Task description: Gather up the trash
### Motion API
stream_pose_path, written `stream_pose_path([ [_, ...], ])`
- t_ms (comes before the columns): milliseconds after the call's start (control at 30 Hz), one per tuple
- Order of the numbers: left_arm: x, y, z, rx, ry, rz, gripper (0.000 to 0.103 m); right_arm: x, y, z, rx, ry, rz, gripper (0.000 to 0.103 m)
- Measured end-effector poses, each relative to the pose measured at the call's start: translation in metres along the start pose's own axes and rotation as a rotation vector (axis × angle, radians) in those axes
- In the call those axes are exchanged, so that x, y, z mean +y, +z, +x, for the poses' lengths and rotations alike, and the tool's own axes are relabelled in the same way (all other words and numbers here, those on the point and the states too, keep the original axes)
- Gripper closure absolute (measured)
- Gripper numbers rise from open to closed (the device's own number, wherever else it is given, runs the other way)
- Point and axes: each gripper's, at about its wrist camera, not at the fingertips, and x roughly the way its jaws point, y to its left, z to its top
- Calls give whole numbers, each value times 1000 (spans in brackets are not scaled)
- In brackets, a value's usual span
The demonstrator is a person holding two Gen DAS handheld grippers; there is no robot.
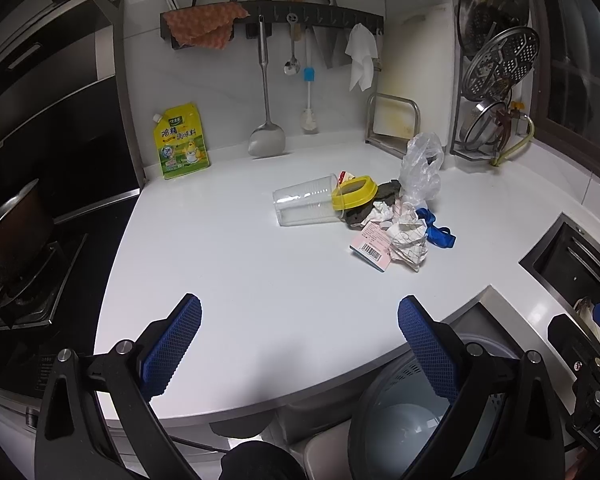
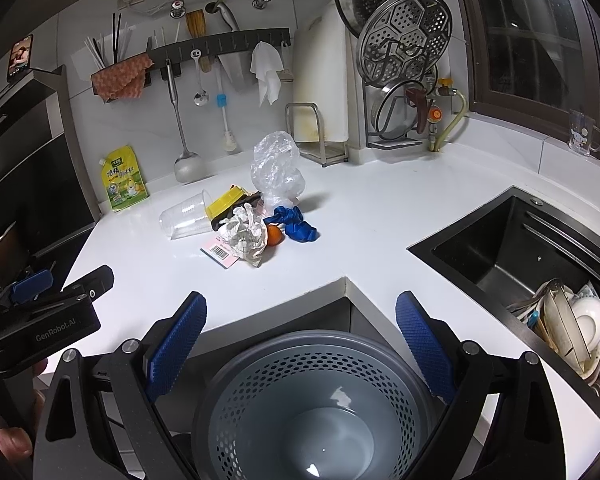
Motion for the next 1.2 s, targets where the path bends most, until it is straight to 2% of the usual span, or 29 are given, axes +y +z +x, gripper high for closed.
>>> stream_pose_path([
  [633, 1, -1, 4, 16, 14, 8, 6, -3, -6, 7, 8, 12, 11, 12],
  [1200, -2, -3, 46, 87, 20, 15, 6, -3, -8, 48, 84, 23, 5, 12],
])
